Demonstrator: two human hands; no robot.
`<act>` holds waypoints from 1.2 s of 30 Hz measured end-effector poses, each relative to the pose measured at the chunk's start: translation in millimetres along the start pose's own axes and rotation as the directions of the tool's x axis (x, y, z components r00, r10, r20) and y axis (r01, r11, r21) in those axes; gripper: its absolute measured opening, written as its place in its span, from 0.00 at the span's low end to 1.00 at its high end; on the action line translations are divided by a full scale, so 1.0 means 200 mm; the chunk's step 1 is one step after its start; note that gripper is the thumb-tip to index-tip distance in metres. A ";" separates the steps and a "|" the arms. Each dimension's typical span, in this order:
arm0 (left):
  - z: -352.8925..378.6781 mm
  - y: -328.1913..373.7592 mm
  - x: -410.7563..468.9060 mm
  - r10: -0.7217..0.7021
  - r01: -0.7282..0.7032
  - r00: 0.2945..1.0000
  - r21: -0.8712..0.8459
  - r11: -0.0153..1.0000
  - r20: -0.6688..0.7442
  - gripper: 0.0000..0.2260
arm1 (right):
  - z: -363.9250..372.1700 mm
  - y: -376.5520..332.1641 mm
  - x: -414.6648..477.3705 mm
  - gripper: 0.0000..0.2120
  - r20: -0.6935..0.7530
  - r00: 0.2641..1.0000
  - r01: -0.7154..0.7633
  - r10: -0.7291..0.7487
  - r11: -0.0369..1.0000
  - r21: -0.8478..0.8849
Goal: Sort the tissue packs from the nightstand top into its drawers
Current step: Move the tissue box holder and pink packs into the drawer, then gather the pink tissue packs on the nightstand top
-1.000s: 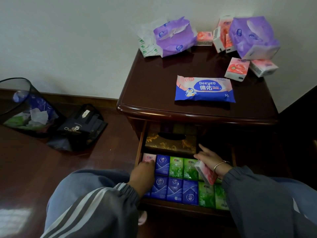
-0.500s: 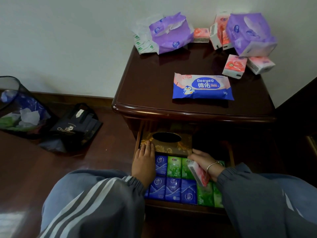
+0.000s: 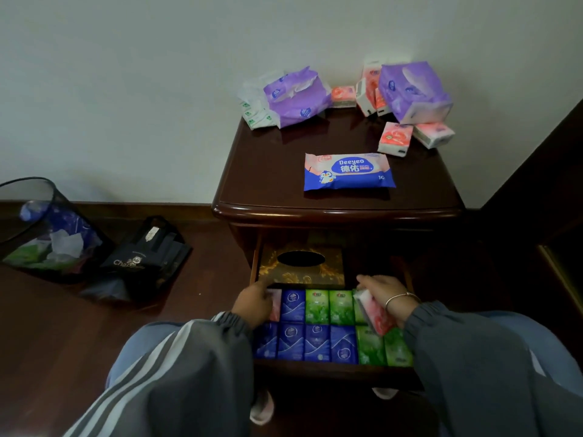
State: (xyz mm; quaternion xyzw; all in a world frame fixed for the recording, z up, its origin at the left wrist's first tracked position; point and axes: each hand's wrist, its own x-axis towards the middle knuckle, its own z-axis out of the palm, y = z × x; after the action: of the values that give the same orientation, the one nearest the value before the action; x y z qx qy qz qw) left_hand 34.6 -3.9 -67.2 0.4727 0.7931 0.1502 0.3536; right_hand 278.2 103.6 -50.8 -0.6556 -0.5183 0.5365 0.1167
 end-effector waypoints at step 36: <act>-0.96 1.11 0.86 0.526 -0.049 0.763 0.779 0.625 -0.374 0.26 | -0.65 -0.72 0.28 0.27 -0.482 0.790 0.056 -0.378 0.829 -0.557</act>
State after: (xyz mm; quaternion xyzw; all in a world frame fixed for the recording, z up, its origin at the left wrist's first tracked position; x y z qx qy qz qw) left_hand -9.7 274.7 123.2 0.6321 0.7600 0.0132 -0.1505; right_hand 299.3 262.8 69.9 -0.7257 -0.6570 0.1374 0.1509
